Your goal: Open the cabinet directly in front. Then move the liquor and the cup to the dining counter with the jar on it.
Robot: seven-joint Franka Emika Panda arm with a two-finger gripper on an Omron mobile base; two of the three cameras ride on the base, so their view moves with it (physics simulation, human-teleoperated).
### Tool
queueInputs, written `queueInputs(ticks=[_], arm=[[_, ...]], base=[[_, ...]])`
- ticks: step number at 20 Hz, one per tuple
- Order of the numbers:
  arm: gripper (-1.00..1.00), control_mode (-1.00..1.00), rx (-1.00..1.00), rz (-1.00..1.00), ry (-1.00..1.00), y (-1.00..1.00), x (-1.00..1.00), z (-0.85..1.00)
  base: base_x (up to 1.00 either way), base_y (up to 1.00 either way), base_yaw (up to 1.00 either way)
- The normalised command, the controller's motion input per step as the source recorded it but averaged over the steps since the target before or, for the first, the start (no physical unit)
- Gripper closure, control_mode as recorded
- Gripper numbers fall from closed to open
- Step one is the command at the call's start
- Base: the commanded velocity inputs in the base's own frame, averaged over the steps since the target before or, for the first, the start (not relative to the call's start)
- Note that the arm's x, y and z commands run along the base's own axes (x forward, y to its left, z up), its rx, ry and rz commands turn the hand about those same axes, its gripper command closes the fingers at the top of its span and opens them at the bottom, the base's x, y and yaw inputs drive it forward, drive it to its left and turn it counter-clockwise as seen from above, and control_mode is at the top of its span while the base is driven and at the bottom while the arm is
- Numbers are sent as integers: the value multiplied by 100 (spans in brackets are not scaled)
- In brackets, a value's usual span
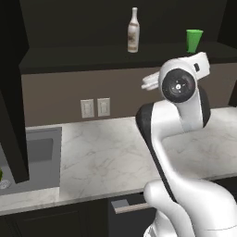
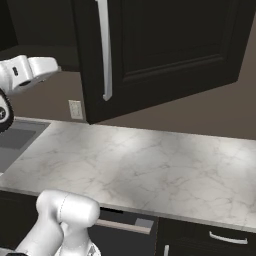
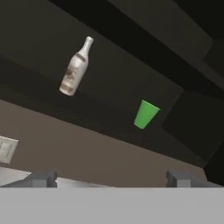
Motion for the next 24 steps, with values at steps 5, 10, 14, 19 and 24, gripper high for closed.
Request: queueInputs(ticks=[5, 10, 14, 19, 24], arm=[[-100, -100, 0, -17, 5, -73, 30, 0], [-100, -100, -1, -34, 5, -88, 0, 0], [-100, -100, -2, -44, 3, -88, 0, 0], [-100, -100, -1, -51, 7, -93, 0, 0], [-100, -100, 0, -53, 8, -100, -8, 0]], base=[[0, 0, 0], [0, 0, 0], [0, 0, 0], [0, 0, 0], [0, 0, 0]])
